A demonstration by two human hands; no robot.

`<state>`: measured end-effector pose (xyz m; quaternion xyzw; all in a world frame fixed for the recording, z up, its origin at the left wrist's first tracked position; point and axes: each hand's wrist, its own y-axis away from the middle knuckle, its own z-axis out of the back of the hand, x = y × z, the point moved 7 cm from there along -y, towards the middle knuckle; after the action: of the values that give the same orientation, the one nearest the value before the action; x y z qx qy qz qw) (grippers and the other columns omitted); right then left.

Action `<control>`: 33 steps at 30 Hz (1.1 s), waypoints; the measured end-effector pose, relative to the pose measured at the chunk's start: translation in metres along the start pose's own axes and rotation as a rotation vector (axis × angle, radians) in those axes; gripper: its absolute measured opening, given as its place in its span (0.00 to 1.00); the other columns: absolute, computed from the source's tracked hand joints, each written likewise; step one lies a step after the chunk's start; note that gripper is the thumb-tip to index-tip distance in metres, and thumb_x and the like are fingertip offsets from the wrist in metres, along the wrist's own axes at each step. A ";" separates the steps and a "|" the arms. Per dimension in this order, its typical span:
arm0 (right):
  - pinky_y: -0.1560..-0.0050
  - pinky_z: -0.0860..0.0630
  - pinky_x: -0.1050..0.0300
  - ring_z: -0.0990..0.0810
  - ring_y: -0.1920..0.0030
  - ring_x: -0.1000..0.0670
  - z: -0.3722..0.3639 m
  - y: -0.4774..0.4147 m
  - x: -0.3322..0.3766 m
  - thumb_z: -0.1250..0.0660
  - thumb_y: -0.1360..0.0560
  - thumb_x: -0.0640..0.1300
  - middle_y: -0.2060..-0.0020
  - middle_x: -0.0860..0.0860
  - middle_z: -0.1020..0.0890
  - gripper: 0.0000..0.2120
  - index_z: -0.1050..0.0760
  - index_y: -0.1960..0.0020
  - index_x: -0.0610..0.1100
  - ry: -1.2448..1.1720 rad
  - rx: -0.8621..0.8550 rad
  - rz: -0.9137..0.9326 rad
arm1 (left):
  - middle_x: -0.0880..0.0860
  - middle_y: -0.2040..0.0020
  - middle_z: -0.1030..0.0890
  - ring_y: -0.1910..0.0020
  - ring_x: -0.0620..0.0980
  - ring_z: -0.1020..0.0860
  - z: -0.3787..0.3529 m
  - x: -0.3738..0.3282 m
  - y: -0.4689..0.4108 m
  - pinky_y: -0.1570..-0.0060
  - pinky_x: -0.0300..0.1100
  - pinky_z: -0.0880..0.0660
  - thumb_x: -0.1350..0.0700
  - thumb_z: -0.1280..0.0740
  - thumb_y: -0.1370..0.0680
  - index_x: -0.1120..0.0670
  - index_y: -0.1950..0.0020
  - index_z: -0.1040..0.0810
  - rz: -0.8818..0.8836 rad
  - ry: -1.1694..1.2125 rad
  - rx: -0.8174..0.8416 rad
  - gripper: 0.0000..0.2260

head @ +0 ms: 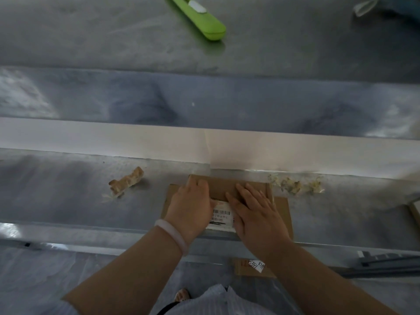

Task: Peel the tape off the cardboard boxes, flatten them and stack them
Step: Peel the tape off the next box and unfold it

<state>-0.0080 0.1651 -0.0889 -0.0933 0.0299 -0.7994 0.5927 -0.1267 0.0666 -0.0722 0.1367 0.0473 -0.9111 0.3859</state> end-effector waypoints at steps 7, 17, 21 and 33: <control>0.28 0.37 0.47 0.30 0.30 0.45 -0.004 0.000 0.000 0.46 0.23 0.52 0.32 0.47 0.26 0.21 0.24 0.33 0.51 -0.040 0.002 -0.031 | 0.55 0.49 0.24 0.55 0.53 0.22 0.000 0.003 -0.009 0.58 0.43 0.27 0.52 0.35 0.24 0.56 0.49 0.28 0.031 0.023 0.102 0.10; 0.25 0.54 0.56 0.30 0.30 0.47 0.002 0.000 -0.001 0.45 0.23 0.52 0.31 0.49 0.26 0.21 0.25 0.32 0.52 -0.041 0.019 -0.051 | 0.45 0.67 0.24 0.68 0.44 0.25 0.012 0.014 -0.006 0.68 0.34 0.32 0.57 0.29 0.30 0.51 0.62 0.27 0.010 0.304 0.050 0.06; 0.25 0.55 0.57 0.31 0.30 0.48 0.002 0.000 -0.001 0.45 0.23 0.53 0.31 0.50 0.27 0.22 0.26 0.32 0.53 -0.029 0.048 -0.071 | 0.46 0.67 0.25 0.68 0.45 0.26 0.028 0.040 -0.002 0.69 0.38 0.29 0.58 0.30 0.30 0.52 0.63 0.27 0.001 0.228 -0.075 0.07; 0.25 0.53 0.55 0.31 0.30 0.47 0.002 -0.001 0.001 0.44 0.24 0.52 0.31 0.50 0.27 0.22 0.25 0.32 0.53 -0.030 0.032 -0.074 | 0.50 0.55 0.19 0.58 0.50 0.21 0.018 0.028 0.011 0.56 0.42 0.25 0.51 0.36 0.25 0.53 0.46 0.18 -0.360 0.123 -0.184 0.12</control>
<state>-0.0091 0.1647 -0.0871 -0.0966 0.0047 -0.8197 0.5645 -0.1412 0.0356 -0.0626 0.1454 0.1773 -0.9471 0.2243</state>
